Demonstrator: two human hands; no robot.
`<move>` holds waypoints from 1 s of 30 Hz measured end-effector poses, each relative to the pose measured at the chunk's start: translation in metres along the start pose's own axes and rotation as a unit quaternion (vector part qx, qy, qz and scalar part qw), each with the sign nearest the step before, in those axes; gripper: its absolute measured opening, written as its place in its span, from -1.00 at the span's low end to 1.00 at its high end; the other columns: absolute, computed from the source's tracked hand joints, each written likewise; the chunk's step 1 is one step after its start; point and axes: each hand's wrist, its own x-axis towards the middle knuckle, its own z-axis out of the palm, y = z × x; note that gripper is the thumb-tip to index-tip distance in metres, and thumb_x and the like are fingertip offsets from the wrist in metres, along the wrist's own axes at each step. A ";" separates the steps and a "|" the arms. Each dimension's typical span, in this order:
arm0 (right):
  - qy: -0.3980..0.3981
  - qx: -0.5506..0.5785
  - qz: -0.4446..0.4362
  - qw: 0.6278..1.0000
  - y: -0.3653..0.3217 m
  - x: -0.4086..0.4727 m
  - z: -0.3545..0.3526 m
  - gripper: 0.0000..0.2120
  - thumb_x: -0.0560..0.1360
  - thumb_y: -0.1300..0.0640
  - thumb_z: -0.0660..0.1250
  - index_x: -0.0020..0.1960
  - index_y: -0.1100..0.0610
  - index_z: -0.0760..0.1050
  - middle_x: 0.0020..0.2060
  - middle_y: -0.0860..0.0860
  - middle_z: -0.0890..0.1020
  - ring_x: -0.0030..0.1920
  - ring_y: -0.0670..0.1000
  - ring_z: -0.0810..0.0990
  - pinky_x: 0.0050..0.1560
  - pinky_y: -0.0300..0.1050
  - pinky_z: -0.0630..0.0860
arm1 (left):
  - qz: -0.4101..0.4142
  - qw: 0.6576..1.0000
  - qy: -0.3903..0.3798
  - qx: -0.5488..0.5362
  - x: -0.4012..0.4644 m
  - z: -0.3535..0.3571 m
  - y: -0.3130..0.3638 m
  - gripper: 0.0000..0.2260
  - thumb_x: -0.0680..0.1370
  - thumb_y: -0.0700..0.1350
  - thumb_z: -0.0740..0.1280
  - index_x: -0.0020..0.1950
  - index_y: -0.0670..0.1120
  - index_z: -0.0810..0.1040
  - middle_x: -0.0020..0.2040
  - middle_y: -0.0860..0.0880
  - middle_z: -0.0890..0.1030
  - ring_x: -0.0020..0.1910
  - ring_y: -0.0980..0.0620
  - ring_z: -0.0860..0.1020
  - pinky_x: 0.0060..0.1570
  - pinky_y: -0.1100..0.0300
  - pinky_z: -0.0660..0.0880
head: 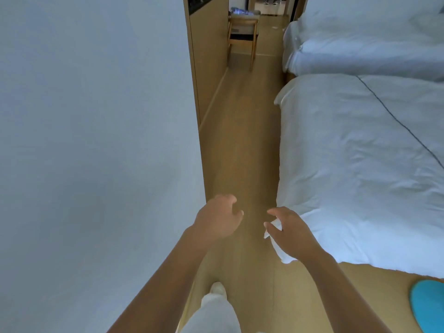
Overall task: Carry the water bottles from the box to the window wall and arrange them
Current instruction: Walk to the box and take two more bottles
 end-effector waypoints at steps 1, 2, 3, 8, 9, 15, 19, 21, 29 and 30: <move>0.006 0.003 0.005 1.000 -0.005 0.016 -0.006 -0.62 0.57 0.00 0.20 0.35 0.07 0.37 0.31 -0.03 0.45 0.30 -0.05 0.38 0.19 -0.28 0.24 | 0.011 1.000 -0.004 0.005 0.019 -0.008 0.002 -0.58 0.59 0.05 0.18 0.42 -0.06 0.33 0.38 -0.02 0.40 0.28 0.00 0.44 0.16 0.14 0.36; 0.011 0.005 0.009 1.000 -0.010 0.032 -0.011 -0.62 0.57 0.00 0.20 0.35 0.08 0.37 0.31 -0.02 0.45 0.30 -0.04 0.38 0.20 -0.28 0.24 | 0.020 1.000 -0.008 0.009 0.037 -0.016 0.003 -0.58 0.59 0.06 0.18 0.42 -0.05 0.33 0.38 -0.02 0.40 0.29 -0.01 0.43 0.15 0.14 0.36; 0.015 0.005 0.011 1.000 -0.014 0.046 -0.014 -0.61 0.57 0.00 0.21 0.36 0.08 0.37 0.31 -0.01 0.45 0.30 -0.04 0.39 0.22 -0.27 0.25 | 0.026 1.000 -0.011 0.012 0.054 -0.023 0.003 -0.57 0.59 0.06 0.18 0.42 -0.05 0.33 0.39 -0.02 0.39 0.30 -0.01 0.43 0.13 0.15 0.35; 0.024 0.015 0.026 0.999 -0.024 0.107 -0.016 -0.61 0.57 0.01 0.21 0.36 0.09 0.38 0.30 0.00 0.46 0.29 -0.03 0.40 0.21 -0.29 0.26 | 0.044 0.999 -0.024 0.022 0.130 -0.043 0.006 -0.57 0.59 0.07 0.19 0.43 -0.03 0.33 0.41 0.00 0.39 0.29 -0.02 0.45 0.05 0.21 0.33; 0.023 0.017 0.029 0.999 -0.024 0.117 -0.015 -0.62 0.57 0.02 0.22 0.35 0.10 0.39 0.29 0.00 0.47 0.29 -0.02 0.40 0.21 -0.28 0.26 | 0.046 0.998 -0.029 0.022 0.141 -0.044 0.007 -0.57 0.59 0.07 0.19 0.43 -0.02 0.32 0.41 0.00 0.39 0.25 -0.04 0.49 0.01 0.21 0.34; 0.021 0.023 0.056 0.998 -0.016 0.187 -0.029 -0.64 0.56 0.02 0.24 0.32 0.09 0.42 0.28 0.00 0.48 0.25 -0.02 0.44 0.11 -0.33 0.23 | 0.045 0.997 -0.055 0.016 0.211 -0.061 0.009 -0.57 0.60 0.07 0.19 0.44 -0.03 0.31 0.43 -0.01 0.36 0.29 -0.04 0.45 0.11 0.16 0.38; 0.022 0.036 0.060 0.997 -0.002 0.251 -0.043 -0.63 0.55 0.03 0.26 0.32 0.10 0.42 0.28 0.00 0.48 0.21 -0.02 0.46 0.14 -0.28 0.29 | 0.038 0.998 -0.054 0.011 0.271 -0.080 0.011 -0.56 0.61 0.07 0.17 0.45 -0.05 0.29 0.42 -0.03 0.35 0.32 -0.03 0.41 0.18 0.12 0.38; 0.016 0.037 0.061 0.997 0.007 0.287 -0.051 -0.62 0.55 0.02 0.26 0.33 0.10 0.42 0.30 0.00 0.47 0.26 -0.01 0.43 0.17 -0.27 0.28 | 0.029 0.998 -0.061 0.017 0.306 -0.089 0.015 -0.56 0.61 0.07 0.17 0.45 -0.05 0.28 0.41 -0.03 0.36 0.32 -0.04 0.41 0.22 0.08 0.40; 0.019 -0.006 0.039 0.999 0.061 0.454 -0.125 -0.61 0.57 -0.03 0.21 0.35 0.08 0.38 0.30 -0.01 0.46 0.27 0.00 0.43 0.23 -0.20 0.33 | -0.004 0.999 -0.041 -0.003 0.469 -0.130 0.069 -0.57 0.61 0.06 0.16 0.45 -0.05 0.29 0.41 -0.02 0.33 0.31 -0.02 0.39 0.23 0.08 0.37; 0.018 -0.013 0.033 0.999 0.066 0.474 -0.135 -0.62 0.57 -0.03 0.20 0.34 0.08 0.39 0.28 0.00 0.47 0.26 0.00 0.43 0.22 -0.19 0.34 | -0.009 0.999 -0.037 -0.002 0.488 -0.135 0.075 -0.57 0.61 0.06 0.16 0.44 -0.05 0.29 0.41 -0.02 0.32 0.30 -0.02 0.40 0.23 0.08 0.37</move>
